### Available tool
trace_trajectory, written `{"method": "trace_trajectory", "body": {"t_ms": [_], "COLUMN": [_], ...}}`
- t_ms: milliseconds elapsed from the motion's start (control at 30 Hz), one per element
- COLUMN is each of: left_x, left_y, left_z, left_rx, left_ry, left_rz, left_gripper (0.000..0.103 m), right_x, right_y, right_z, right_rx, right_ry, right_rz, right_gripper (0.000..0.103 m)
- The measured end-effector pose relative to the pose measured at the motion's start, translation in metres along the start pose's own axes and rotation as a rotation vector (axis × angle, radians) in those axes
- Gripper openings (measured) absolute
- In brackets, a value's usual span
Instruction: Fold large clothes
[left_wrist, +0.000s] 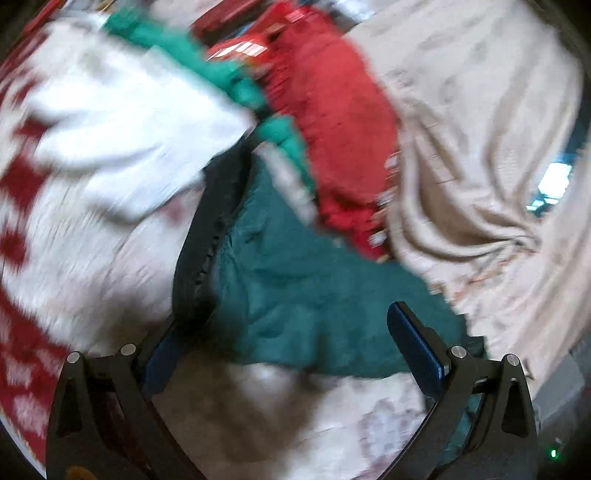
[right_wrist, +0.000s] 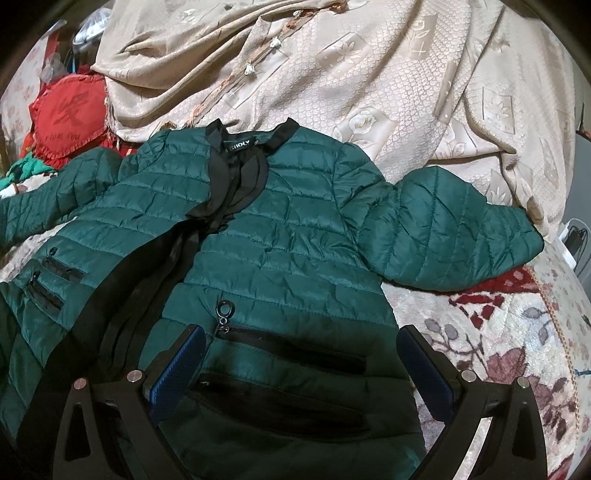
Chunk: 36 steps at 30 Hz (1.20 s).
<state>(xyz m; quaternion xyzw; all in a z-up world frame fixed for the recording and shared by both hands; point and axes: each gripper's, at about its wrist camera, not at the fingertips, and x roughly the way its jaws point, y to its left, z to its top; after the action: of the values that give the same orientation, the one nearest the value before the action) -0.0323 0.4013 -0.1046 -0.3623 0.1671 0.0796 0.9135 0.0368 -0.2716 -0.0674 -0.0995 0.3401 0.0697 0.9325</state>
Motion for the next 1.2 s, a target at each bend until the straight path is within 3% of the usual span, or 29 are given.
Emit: {"method": "trace_trajectory", "body": {"t_ms": [67, 200, 333, 533, 567, 600, 633, 667, 733, 900, 1033, 1133, 1200], "left_x": [0.001, 0.021, 0.028, 0.041, 0.040, 0.043, 0.044, 0.045, 0.043, 0.023, 0.009, 0.011, 0.020], "left_y": [-0.011, -0.005, -0.002, -0.006, -0.006, -0.009, -0.006, -0.004, -0.004, -0.027, -0.039, -0.061, -0.098], "left_z": [0.005, 0.019, 0.032, 0.039, 0.038, 0.038, 0.036, 0.035, 0.035, 0.037, 0.056, 0.064, 0.060], "left_rx": [0.062, 0.116, 0.071, 0.088, 0.097, 0.109, 0.105, 0.091, 0.068, 0.124, 0.029, -0.043, -0.009], "left_ry": [-0.007, 0.042, 0.013, 0.055, 0.067, 0.088, 0.114, 0.143, 0.151, 0.114, 0.080, 0.110, 0.137], "left_rz": [-0.016, 0.161, 0.149, 0.223, 0.256, 0.312, 0.345, 0.374, 0.377, 0.374, 0.357, 0.256, 0.174], "left_gripper": [0.102, 0.102, 0.102, 0.099, 0.093, 0.065, 0.020, 0.009, 0.009, 0.009, 0.009, 0.009, 0.009], "right_x": [0.000, -0.002, 0.000, 0.003, 0.003, 0.003, 0.003, 0.003, 0.002, -0.001, -0.002, -0.009, -0.015], "right_y": [0.000, 0.003, 0.001, 0.003, 0.002, 0.001, 0.000, -0.001, -0.003, -0.012, -0.022, -0.032, -0.039], "right_z": [0.000, -0.001, 0.000, 0.000, 0.000, 0.000, 0.000, 0.000, 0.000, 0.000, 0.000, 0.000, 0.000], "right_rx": [-0.002, -0.011, -0.005, -0.015, -0.012, -0.007, -0.002, 0.002, 0.014, 0.055, 0.098, 0.129, 0.145], "right_ry": [0.004, 0.006, 0.010, 0.017, 0.017, 0.017, 0.018, 0.018, 0.017, 0.010, 0.033, 0.039, 0.026], "right_rz": [-0.001, 0.000, 0.001, 0.000, 0.001, 0.002, 0.002, 0.002, 0.000, -0.007, -0.031, -0.057, -0.059], "right_gripper": [0.102, 0.102, 0.102, 0.102, 0.102, 0.102, 0.102, 0.102, 0.102, 0.102, 0.102, 0.102, 0.102]}}
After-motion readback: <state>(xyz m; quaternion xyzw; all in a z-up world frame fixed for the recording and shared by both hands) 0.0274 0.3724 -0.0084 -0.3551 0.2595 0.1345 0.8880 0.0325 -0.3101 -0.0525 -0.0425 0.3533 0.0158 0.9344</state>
